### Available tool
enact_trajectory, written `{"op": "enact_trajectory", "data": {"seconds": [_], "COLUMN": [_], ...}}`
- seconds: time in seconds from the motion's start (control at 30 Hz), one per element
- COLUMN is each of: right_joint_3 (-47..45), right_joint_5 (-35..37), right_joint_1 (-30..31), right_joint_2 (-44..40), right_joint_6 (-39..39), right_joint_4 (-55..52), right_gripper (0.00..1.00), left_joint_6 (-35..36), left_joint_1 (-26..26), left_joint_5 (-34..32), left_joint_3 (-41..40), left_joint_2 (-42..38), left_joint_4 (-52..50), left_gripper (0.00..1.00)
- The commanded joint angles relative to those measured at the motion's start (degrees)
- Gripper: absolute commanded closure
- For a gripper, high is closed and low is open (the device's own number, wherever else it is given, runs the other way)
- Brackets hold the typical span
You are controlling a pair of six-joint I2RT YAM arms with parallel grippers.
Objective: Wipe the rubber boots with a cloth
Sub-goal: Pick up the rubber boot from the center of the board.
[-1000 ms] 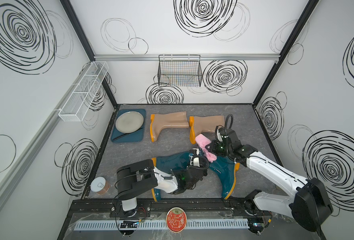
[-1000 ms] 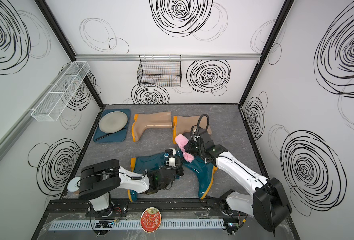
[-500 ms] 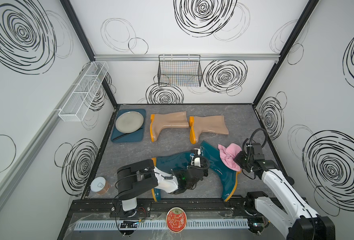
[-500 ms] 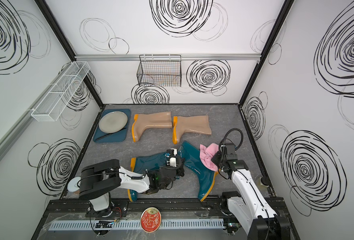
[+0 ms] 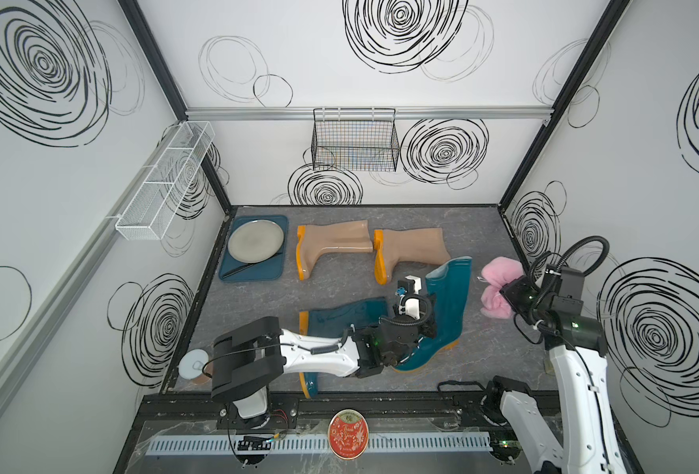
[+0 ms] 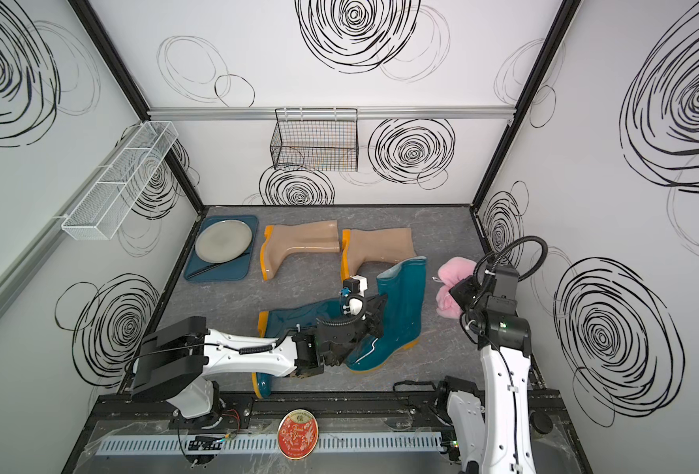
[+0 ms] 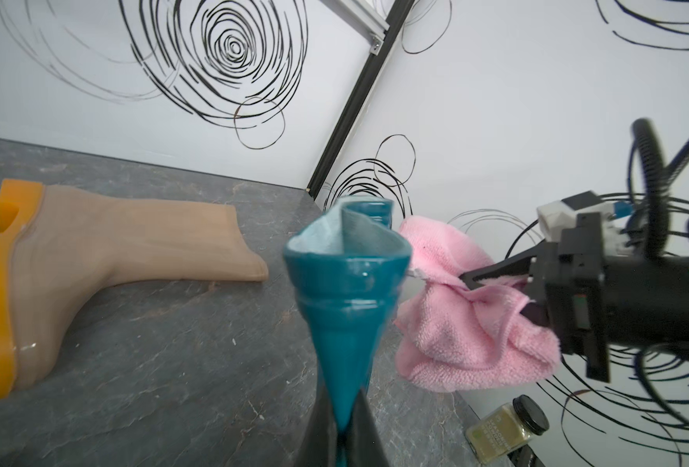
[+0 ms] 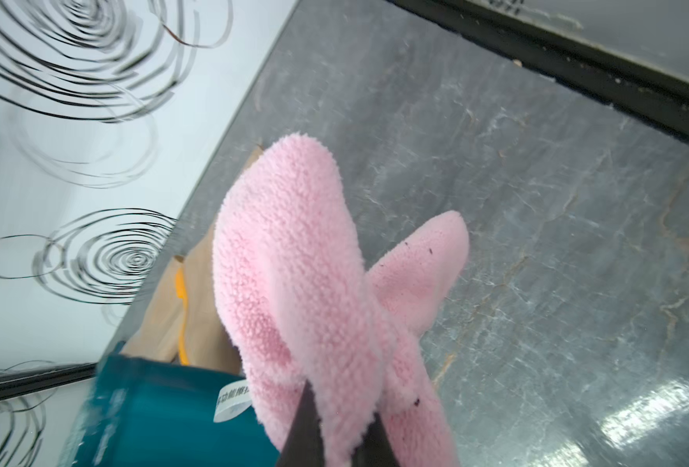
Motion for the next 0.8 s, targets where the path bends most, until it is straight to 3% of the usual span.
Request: {"op": "enact_trajectory", "data": {"seconds": [0.0, 0.1, 0.37, 0.77], "right_joint_3": [4.7, 7.6, 11.8, 26.8], "right_joint_5": [2.6, 6.3, 18.8, 29.2], "right_joint_1": [1.3, 3.5, 11.5, 23.5], "right_joint_2": [-4.3, -7.3, -25.1, -28.2], "right_joint_6": [1.7, 1.3, 4.9, 2.4], "right_joint_4": [-8.9, -13.0, -16.6, -25.2], "right_gripper": [1.00, 1.00, 1.00, 1.00], "left_joint_6": [5.6, 8.9, 17.2, 25.7], "left_joint_1": [-0.3, -0.5, 1.0, 4.5], "left_joint_5": [0.2, 1.0, 4.9, 7.9], "left_joint_3": [6.7, 10.8, 23.8, 48.2], "left_joint_2": [-0.3, 1.2, 7.1, 25.0], "left_joint_4": [3.2, 3.1, 1.6, -4.1], "left_gripper": [1.00, 1.00, 1.00, 1.00]}}
